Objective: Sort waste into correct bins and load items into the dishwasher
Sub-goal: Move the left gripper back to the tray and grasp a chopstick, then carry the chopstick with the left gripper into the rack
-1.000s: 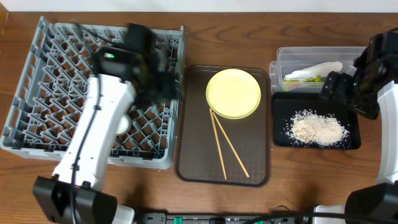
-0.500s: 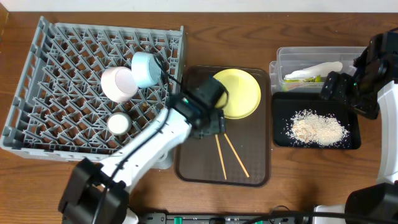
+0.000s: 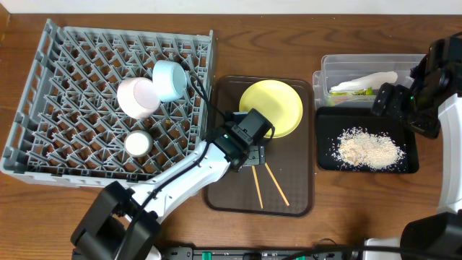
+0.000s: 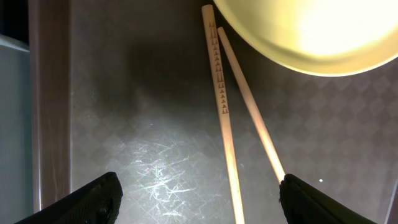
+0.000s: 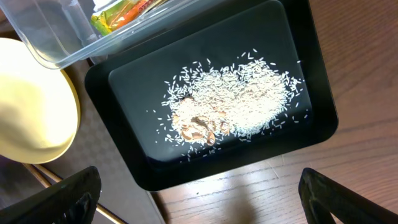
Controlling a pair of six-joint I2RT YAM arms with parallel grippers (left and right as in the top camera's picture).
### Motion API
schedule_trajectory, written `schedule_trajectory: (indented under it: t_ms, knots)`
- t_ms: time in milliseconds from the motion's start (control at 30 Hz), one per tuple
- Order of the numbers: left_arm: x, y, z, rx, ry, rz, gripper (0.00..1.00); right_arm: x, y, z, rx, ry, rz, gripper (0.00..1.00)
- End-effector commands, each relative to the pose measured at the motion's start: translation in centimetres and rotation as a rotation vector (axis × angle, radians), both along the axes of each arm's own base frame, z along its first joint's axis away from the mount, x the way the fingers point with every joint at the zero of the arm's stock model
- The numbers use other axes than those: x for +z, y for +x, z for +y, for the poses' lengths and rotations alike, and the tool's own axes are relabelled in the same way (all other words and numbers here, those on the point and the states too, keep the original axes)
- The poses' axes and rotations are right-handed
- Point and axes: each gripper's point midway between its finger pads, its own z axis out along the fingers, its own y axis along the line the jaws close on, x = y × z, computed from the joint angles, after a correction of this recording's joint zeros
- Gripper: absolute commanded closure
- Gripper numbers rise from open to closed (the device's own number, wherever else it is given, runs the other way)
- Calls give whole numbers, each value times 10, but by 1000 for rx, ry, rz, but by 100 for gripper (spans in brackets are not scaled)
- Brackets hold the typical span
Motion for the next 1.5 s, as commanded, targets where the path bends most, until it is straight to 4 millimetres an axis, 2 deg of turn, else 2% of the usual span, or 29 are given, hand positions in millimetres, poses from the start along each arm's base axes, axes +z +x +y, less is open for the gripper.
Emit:
schedule_trajectory:
  t_ms: [0, 333, 533, 667, 867, 933, 967, 1033, 1100, 1167, 1300, 1467]
  knots:
    - [-17, -1, 7, 20, 52, 22, 16, 5, 1, -2, -14, -12, -11, 1]
    - [-48, -2, 6, 17, 93, 70, 16, 5, 1, -2, -14, -12, -10, 1]
    - [-57, -4, 8, 17, 111, 87, 22, 5, 1, -2, -14, -12, -10, 1]
    - [-66, -4, 8, 14, 122, 99, 22, 5, 1, -2, -14, -12, -10, 1]
    - [-68, -5, 6, 10, 124, 101, 23, 5, 1, -2, -14, -12, -10, 1]
    - [-69, -7, 8, 10, 131, 109, 32, 5, 1, -2, -14, -12, -10, 1]
    - [-70, -8, 9, 11, 136, 115, 42, 5, 1, -2, -14, -12, -10, 1]
    - [-71, -10, 11, 21, 141, 123, 53, 5, 1, -2, -14, -12, -10, 1]
    - [-71, -10, 11, 21, 141, 122, 59, 5, 1, -2, -14, -12, -10, 1]
    - [-71, -10, 11, 21, 141, 122, 69, 5, 1, -2, -14, -12, -10, 1]
    - [-71, -10, 11, 21, 141, 122, 72, 5, 1, -2, -15, -12, -10, 1]
    - [-71, -10, 11, 21, 141, 122, 81, 5, 1, -2, -14, -12, -10, 1]
